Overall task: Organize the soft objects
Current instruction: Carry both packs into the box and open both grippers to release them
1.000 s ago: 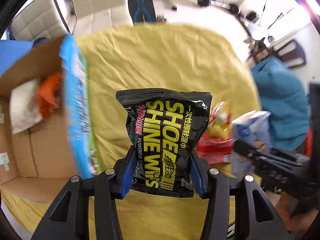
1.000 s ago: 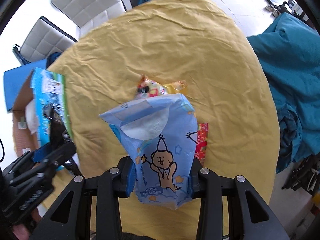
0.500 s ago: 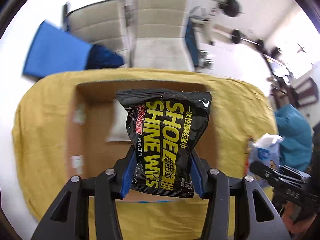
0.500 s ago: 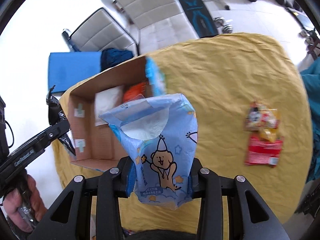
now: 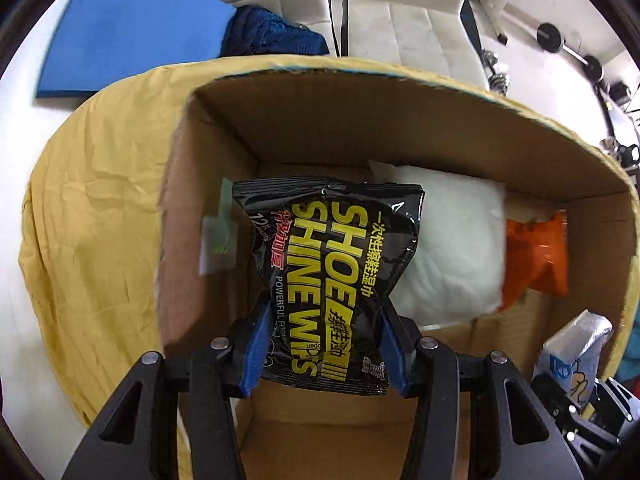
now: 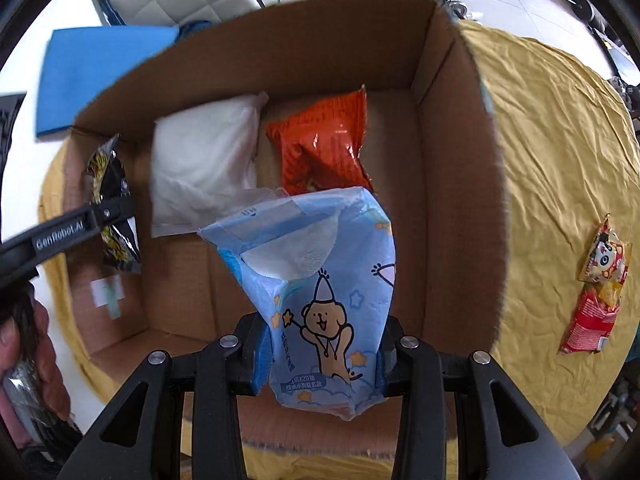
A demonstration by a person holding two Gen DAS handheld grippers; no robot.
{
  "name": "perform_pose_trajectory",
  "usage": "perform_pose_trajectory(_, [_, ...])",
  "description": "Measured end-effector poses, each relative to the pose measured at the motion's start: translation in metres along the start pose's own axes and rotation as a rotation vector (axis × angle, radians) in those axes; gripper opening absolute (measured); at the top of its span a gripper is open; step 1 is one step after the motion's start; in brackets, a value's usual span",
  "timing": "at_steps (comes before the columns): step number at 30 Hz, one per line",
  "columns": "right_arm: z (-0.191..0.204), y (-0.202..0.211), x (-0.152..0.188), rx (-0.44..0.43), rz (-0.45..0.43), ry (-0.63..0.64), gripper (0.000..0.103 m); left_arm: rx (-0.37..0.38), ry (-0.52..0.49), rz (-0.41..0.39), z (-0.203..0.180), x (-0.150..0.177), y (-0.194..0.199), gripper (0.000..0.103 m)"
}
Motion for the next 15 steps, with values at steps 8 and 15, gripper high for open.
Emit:
perform_pose_trajectory(8, [0.012, -0.053, -0.006, 0.075, 0.057, -0.009, 0.041, 0.041, -0.017, 0.031, 0.0, -0.02, -0.024, 0.047])
perform_pose_trajectory(15, [0.017, -0.079, -0.008, 0.098, 0.098, -0.02, 0.042, 0.069, -0.032, 0.073, 0.005, -0.029, -0.043, 0.047])
Point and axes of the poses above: each gripper's, at about its wrist camera, not at the fingertips, and y roughly against the way its jaws point, z to its left, x to its underside, the point moved 2 cm from there along -y, roughly the way its jaws point, and after that the axes turned 15 degrees about -y, right-handed, at the moved point
